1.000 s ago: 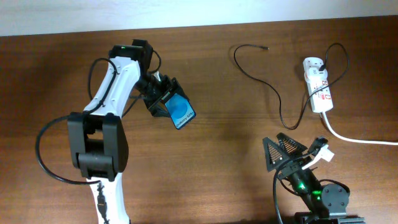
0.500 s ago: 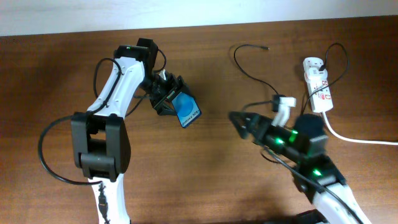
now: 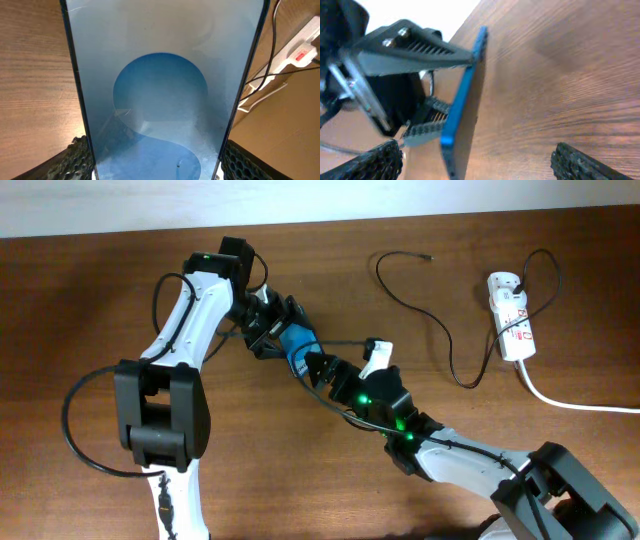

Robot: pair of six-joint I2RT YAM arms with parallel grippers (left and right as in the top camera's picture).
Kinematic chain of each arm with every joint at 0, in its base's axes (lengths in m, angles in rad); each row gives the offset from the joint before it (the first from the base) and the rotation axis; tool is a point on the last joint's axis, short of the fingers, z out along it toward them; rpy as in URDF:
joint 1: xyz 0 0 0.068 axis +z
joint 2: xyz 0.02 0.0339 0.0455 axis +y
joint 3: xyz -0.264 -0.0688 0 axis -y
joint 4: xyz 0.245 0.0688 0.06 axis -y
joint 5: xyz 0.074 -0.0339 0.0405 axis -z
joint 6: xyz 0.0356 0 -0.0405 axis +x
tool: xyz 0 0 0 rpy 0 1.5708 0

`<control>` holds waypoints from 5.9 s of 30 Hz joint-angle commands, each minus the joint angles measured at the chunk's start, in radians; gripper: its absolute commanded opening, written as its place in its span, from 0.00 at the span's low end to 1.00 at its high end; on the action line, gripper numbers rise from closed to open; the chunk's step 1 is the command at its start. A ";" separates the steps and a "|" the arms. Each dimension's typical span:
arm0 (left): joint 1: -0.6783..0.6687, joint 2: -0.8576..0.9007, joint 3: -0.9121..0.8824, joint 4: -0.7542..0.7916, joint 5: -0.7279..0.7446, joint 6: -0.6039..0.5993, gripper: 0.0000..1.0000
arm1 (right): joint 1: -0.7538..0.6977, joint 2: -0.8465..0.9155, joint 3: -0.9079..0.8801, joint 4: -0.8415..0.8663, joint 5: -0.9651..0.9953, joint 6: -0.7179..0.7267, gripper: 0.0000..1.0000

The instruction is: Plug charger to phone and switch on socket

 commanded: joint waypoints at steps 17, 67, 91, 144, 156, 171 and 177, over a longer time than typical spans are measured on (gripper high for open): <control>-0.042 -0.008 0.021 0.024 0.033 0.011 0.70 | 0.037 0.221 0.224 -0.022 0.082 0.101 0.62; 0.187 -0.809 -0.933 0.843 0.019 -0.279 0.97 | -0.221 0.220 0.224 0.051 -0.803 0.682 0.04; 0.034 -0.808 -0.933 0.831 -0.204 -0.623 0.35 | -0.126 0.220 0.224 0.215 -0.907 0.794 0.04; 0.196 -0.808 -0.933 0.785 -0.061 -0.252 0.00 | -0.463 0.374 0.803 -0.685 0.003 -0.876 0.98; 0.196 -0.808 -0.933 0.782 -0.083 -0.252 0.00 | -0.456 0.766 1.028 -0.631 -0.054 -0.898 0.83; 0.196 -0.808 -0.933 0.760 -0.080 -0.252 0.00 | -0.303 0.469 1.011 -1.860 -0.193 -1.076 0.17; 0.196 -0.808 -0.933 0.760 -0.079 -0.253 0.00 | -0.225 0.469 1.006 -1.710 -0.171 -0.761 0.99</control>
